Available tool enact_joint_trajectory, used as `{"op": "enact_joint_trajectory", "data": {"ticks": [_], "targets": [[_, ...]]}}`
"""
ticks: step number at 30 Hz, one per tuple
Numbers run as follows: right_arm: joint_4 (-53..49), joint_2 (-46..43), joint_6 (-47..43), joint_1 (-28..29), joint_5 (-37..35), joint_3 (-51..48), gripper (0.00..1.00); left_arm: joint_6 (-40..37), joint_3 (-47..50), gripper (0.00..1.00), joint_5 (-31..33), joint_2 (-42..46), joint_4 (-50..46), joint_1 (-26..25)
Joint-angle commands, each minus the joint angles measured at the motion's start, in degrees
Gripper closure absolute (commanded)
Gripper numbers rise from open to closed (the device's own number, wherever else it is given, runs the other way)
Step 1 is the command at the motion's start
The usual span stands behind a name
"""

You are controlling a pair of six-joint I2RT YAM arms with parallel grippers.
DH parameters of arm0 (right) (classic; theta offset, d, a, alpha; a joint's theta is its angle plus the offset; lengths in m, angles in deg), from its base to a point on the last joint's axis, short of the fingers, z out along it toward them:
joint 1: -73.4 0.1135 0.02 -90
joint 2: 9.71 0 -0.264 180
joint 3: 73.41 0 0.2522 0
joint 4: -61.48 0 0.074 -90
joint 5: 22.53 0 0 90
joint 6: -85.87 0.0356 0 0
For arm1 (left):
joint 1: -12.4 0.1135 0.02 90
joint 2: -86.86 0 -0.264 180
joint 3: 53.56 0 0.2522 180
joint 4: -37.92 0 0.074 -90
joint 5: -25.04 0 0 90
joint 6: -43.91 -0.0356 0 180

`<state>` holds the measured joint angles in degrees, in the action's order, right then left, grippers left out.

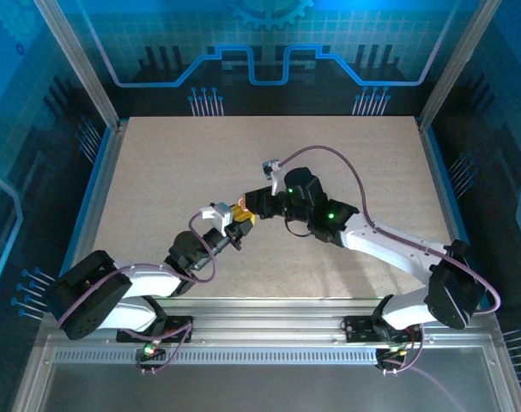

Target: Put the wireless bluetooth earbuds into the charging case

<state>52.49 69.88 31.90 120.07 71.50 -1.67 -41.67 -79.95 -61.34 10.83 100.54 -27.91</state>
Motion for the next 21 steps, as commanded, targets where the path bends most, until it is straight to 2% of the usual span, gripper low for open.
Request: {"op": "enact_joint_trajectory", "data": {"ticks": [1, 21], "targets": [[-0.21, -1.11, -0.13, 1.53, -1.43, -1.89, 0.76, 1.10, -1.33, 0.84, 0.24, 2.54, 3.87, -0.45], [-4.08, -2.91, -6.06, 2.22, -7.20, -2.82, 0.75, 1.73, -1.64, 0.83, 0.40, 4.75, 3.80, -0.45]]}}
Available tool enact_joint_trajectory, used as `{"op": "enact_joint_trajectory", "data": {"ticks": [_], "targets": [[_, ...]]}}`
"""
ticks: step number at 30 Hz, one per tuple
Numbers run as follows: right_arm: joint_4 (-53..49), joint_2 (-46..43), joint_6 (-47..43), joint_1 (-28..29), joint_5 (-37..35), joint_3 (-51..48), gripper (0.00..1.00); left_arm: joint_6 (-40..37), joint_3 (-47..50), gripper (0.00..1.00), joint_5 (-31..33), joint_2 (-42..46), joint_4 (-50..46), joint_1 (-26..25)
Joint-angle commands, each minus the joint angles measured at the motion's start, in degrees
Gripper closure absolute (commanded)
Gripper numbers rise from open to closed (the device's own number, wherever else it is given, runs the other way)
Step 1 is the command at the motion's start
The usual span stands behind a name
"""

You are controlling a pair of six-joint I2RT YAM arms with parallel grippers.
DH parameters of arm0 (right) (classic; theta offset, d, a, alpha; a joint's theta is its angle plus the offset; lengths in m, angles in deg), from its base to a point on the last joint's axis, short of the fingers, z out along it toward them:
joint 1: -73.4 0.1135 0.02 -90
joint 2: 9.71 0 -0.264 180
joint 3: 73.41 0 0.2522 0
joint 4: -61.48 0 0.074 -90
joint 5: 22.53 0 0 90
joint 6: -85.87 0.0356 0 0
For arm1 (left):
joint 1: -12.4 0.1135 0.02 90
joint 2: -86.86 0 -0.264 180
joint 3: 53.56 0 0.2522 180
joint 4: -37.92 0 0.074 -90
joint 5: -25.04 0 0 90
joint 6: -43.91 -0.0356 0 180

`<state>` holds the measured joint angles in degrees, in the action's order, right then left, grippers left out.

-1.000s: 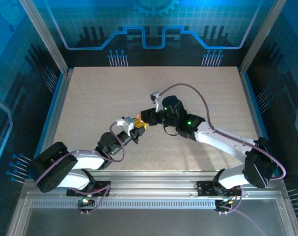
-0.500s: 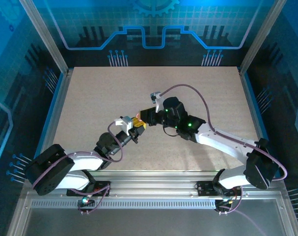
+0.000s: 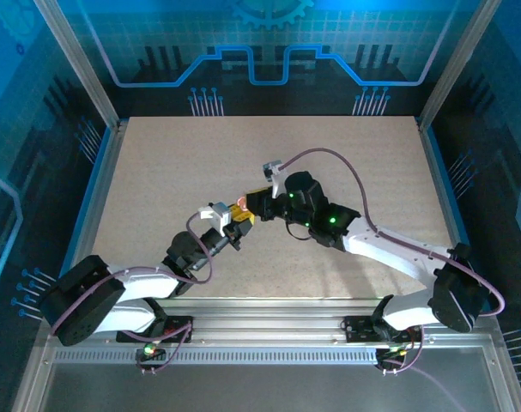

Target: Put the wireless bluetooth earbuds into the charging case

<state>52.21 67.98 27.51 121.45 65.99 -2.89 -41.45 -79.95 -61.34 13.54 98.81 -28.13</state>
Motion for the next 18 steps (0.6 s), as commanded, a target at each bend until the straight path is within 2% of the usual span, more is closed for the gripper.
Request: {"op": "enact_joint_trajectory", "data": {"ticks": [1, 9, 18], "targets": [[-3.58, -1.05, -1.60, 0.88, -1.59, -1.82, 0.75, 1.50, -1.72, 0.83, 0.41, 2.04, 5.53, -0.24], [-2.07, -1.05, -1.93, 0.91, 0.72, -1.87, 0.74, 1.25, -2.03, 0.83, 0.21, 1.95, 4.90, -0.24], [-2.78, -0.60, -1.69, 0.86, 3.35, 0.50, 0.66, 0.23, -2.19, 0.83, -0.43, 2.49, 2.63, -0.19]]}}
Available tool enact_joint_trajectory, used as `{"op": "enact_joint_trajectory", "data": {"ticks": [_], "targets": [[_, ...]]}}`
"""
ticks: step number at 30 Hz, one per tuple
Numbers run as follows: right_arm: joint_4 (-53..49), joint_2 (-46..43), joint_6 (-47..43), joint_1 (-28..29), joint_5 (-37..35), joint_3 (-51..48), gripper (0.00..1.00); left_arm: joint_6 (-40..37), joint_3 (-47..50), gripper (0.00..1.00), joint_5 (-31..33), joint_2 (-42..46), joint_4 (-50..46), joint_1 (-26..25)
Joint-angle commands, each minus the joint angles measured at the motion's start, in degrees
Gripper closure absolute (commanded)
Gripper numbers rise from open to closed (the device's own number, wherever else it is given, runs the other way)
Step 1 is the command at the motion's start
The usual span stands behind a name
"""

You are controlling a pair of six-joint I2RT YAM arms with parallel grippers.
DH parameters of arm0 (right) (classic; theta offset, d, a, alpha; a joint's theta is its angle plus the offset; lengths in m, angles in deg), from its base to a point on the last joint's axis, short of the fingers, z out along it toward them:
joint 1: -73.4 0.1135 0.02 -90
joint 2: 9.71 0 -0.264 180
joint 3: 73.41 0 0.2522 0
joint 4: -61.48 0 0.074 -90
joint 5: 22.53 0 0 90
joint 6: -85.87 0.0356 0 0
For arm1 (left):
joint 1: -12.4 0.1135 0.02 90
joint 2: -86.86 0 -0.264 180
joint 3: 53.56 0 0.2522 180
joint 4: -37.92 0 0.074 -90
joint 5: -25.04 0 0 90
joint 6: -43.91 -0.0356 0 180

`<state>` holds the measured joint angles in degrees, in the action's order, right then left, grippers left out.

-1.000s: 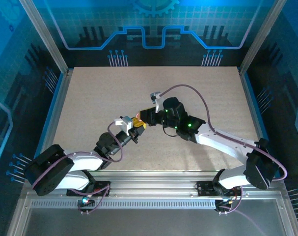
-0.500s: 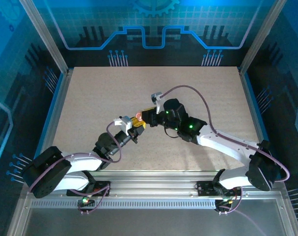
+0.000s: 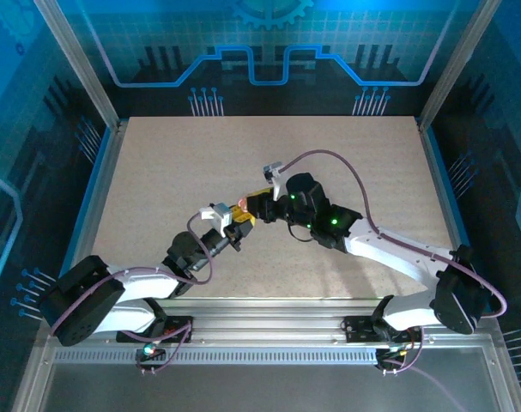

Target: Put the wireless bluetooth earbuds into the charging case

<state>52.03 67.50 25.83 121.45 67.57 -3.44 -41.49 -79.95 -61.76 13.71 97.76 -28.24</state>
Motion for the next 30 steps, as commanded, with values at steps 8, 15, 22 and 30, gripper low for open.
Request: {"op": "enact_joint_trajectory", "data": {"ticks": [8, 15, 22, 30], "targets": [[-4.42, -1.05, 0.47, 0.75, 1.89, 3.02, 0.60, -0.82, -2.13, 0.83, -0.25, 3.57, 1.40, -0.07], [-3.99, -3.32, 2.37, -0.54, 3.39, 2.78, 0.55, -2.00, -2.04, 0.83, -0.51, 4.48, -0.31, -0.10], [-3.77, -5.79, 4.65, -2.64, 8.73, 2.77, 0.54, -4.09, -1.90, 0.83, -1.08, 5.11, -2.78, -0.07], [-10.01, -7.03, 8.55, -6.35, 15.84, 4.79, 0.60, -8.57, -2.10, 0.83, -2.58, 6.53, -8.26, -0.07]]}}
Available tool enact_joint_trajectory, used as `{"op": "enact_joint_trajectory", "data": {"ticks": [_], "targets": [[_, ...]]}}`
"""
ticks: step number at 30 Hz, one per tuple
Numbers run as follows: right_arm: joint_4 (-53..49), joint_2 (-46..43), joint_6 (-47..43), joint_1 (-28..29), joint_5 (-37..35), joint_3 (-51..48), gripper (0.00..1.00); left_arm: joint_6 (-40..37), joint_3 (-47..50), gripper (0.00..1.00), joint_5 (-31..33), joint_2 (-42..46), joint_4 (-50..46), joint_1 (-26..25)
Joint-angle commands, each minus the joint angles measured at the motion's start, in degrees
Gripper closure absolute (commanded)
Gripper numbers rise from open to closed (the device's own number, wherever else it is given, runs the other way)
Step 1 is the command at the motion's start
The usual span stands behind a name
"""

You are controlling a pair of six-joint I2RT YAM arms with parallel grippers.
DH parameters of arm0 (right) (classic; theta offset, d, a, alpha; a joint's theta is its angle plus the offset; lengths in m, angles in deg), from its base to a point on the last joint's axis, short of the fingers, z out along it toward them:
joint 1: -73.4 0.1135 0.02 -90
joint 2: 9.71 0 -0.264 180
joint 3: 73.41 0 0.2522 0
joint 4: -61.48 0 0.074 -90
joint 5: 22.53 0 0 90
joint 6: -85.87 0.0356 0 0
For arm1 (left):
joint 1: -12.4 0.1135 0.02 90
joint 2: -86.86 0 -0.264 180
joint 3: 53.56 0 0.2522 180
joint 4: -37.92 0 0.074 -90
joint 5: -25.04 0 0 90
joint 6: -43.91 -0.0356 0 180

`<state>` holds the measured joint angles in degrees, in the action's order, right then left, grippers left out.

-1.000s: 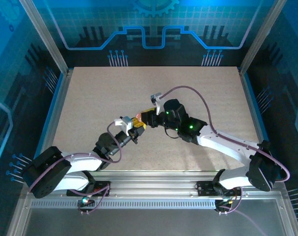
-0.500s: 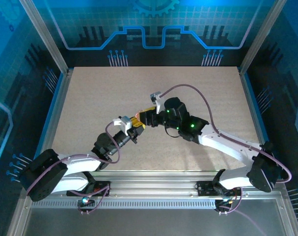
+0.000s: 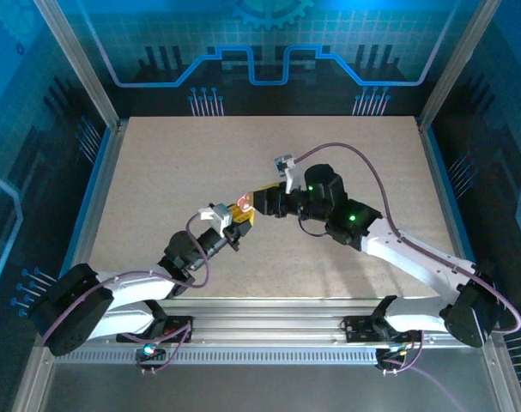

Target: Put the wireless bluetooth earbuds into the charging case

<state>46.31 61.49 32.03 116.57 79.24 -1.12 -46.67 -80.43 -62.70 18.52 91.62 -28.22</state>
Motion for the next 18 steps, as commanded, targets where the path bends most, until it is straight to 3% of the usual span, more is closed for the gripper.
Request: {"op": "enact_joint_trajectory", "data": {"ticks": [1, 9, 18], "targets": [[-6.60, -0.92, 2.45, -1.76, 4.70, 3.45, 0.61, -4.39, -1.70, 0.83, -1.87, 2.09, -3.15, -0.08], [-23.45, 0.24, 2.81, -2.97, 6.40, 8.97, 0.66, -11.58, -1.41, 0.83, -2.95, 4.26, -8.95, -0.13], [-23.00, 1.74, 5.21, -3.32, 8.85, 7.84, 0.68, -12.45, -1.39, 0.83, -3.19, 4.58, -9.80, -0.16]]}}
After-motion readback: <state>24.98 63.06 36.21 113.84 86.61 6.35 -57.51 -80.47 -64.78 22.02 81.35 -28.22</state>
